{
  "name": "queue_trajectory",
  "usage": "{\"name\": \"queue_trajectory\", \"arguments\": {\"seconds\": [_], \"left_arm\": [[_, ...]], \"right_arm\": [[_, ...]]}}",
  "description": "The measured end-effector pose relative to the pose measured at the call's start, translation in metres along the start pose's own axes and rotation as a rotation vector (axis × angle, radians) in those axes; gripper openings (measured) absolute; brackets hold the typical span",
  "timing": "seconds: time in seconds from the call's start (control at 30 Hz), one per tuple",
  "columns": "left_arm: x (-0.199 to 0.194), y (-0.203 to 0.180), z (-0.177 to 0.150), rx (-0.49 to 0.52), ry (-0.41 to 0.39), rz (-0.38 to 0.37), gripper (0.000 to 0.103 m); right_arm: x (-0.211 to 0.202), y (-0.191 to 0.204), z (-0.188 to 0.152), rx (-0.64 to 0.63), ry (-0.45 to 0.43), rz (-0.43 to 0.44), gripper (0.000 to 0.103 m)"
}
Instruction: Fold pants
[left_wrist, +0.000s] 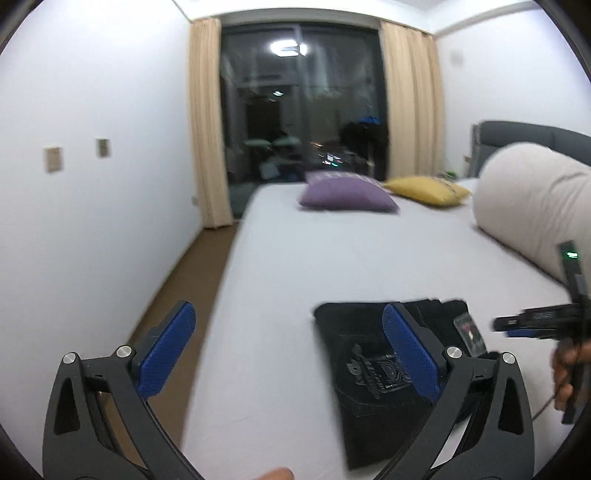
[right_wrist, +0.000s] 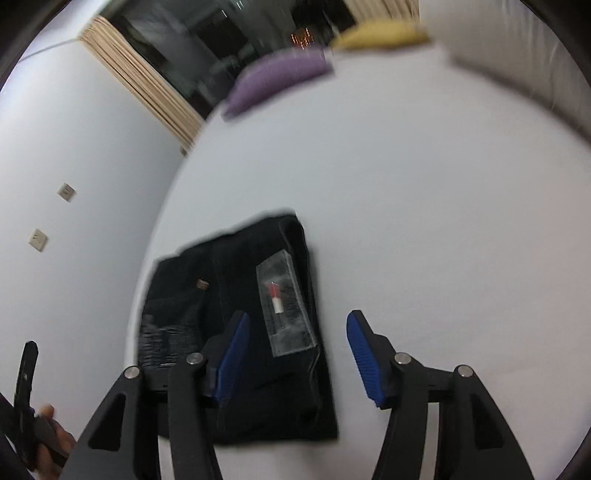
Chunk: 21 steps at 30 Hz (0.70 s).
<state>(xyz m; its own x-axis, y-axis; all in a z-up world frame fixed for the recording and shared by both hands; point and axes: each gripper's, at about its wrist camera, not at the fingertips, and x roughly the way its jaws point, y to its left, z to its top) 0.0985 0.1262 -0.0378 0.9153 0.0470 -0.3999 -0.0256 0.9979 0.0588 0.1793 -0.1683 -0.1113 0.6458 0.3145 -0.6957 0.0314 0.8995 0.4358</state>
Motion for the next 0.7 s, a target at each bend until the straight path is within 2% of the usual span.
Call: {"name": "queue_trajectory", "arguments": {"seconds": [0.07, 0.13, 0.2, 0.27, 0.33, 0.43, 0.47, 0.53, 0.6, 0.7], "left_arm": [[-0.023, 0.007, 0.009, -0.008, -0.002, 0.058, 0.103], [-0.059, 0.009, 0.017, -0.004, -0.07, 0.08, 0.103], [-0.099, 0.01, 0.025, 0.021, -0.168, 0.088, 0.103], [-0.127, 0.008, 0.032, 0.039, -0.218, 0.13, 0.103], [-0.146, 0.007, 0.043, 0.057, -0.196, 0.103, 0.103], [-0.157, 0.004, 0.053, 0.053, -0.102, 0.101, 0.103], [-0.159, 0.001, 0.055, 0.051, -0.038, 0.095, 0.103], [-0.166, -0.002, 0.057, 0.044, 0.004, 0.067, 0.103], [-0.172, -0.005, 0.052, 0.018, 0.026, 0.055, 0.103], [-0.164, -0.01, 0.039, -0.007, 0.107, 0.047, 0.103]], "right_arm": [[-0.042, 0.012, -0.007, -0.07, -0.11, -0.052, 0.066], [-0.093, 0.034, -0.019, -0.164, -0.265, -0.098, 0.077], [-0.138, 0.054, -0.027, -0.231, -0.409, -0.118, 0.1], [-0.182, 0.075, -0.039, -0.282, -0.583, -0.139, 0.103], [-0.216, 0.097, -0.05, -0.331, -0.706, -0.14, 0.103], [-0.256, 0.118, -0.056, -0.374, -0.796, -0.161, 0.103], [-0.268, 0.124, -0.058, -0.388, -0.818, -0.147, 0.103], [-0.286, 0.132, -0.067, -0.402, -0.844, -0.131, 0.103], [-0.301, 0.137, -0.072, -0.401, -0.852, -0.125, 0.103], [-0.305, 0.143, -0.081, -0.412, -0.831, -0.134, 0.103]]}}
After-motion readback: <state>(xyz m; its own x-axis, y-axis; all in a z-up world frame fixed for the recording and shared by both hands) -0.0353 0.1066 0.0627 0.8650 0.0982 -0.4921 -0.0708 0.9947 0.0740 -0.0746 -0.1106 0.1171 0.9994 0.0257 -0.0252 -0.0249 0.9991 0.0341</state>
